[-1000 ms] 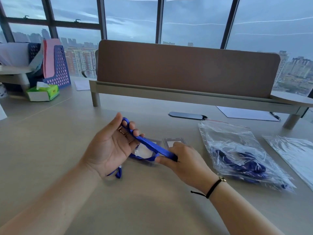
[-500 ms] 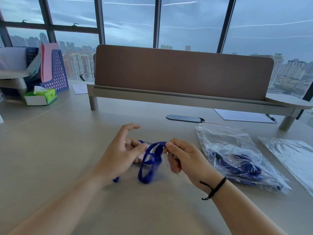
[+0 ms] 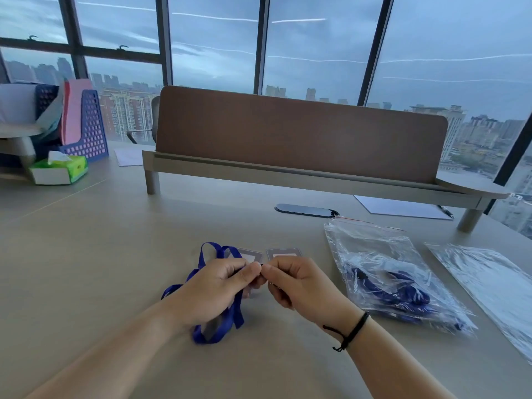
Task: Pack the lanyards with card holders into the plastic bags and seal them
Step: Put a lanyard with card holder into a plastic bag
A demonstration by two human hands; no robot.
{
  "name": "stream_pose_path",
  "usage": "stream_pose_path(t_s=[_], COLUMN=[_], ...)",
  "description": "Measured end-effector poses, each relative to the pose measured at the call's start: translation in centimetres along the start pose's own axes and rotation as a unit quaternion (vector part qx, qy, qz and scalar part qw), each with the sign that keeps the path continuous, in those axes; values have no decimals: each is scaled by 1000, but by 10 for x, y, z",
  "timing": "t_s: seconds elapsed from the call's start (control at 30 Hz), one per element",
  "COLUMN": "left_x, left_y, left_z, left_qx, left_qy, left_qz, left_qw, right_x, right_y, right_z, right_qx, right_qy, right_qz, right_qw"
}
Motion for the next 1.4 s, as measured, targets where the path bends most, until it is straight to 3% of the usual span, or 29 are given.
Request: stream_pose_path(t_s=[0.13,0.23,0.3,0.37,0.43,0.5,0.73,0.9,1.03,1.17,1.27,1.33,1.4], left_x=[1,9,9,9,12,17,29,38,37,34,34,35,37], left_y=[15,28,33,38,41,44,32,24,22,21,22,24,25], left_z=[1,0,-2,-5,-6,-6,-5,-5,-6,-7,-6,-7,-8], left_qx=[-84,-143,-166,-180,-193,-209,-189,-167,-150,-128,-130,-136,-149], left_qy=[12,41,44,47,57,75,139,176,169,167,169,174,181], left_qz=[-6,-107,-173,-235,-276,-304,-401,-432,-431,-436,-420,-392,-380], left_qw=[996,983,970,954,940,926,885,868,874,875,882,893,895], right_x=[-5,-11,-16,-20,-36,-51,-57,-69,-68,-73,-60,-52,-42], right_y=[-1,13,44,67,71,67,78,83,78,75,79,89,82], right_z=[1,5,7,2,1,2,13,30,28,27,24,14,-6], right_qx=[-8,-66,-173,-232,-204,-169,-190,-129,-82,-80,-135,-220,-262], right_qy=[-18,-57,-85,-138,-201,-245,-309,-351,-389,-376,-298,-242,-202], right_qz=[-42,-77,-187,-319,-412,-442,-365,-304,-237,-268,-285,-162,59], right_qw=[999,993,963,908,865,846,858,876,886,883,901,931,942])
Point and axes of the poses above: each hand's wrist, its own z-axis towards the middle knuckle, its own y-axis out of the back of the hand, x = y × z, the point moved 10 cm from there along z, towards the middle knuckle, and after that the axes turned 7 degrees about z, right-handed, at the moved point
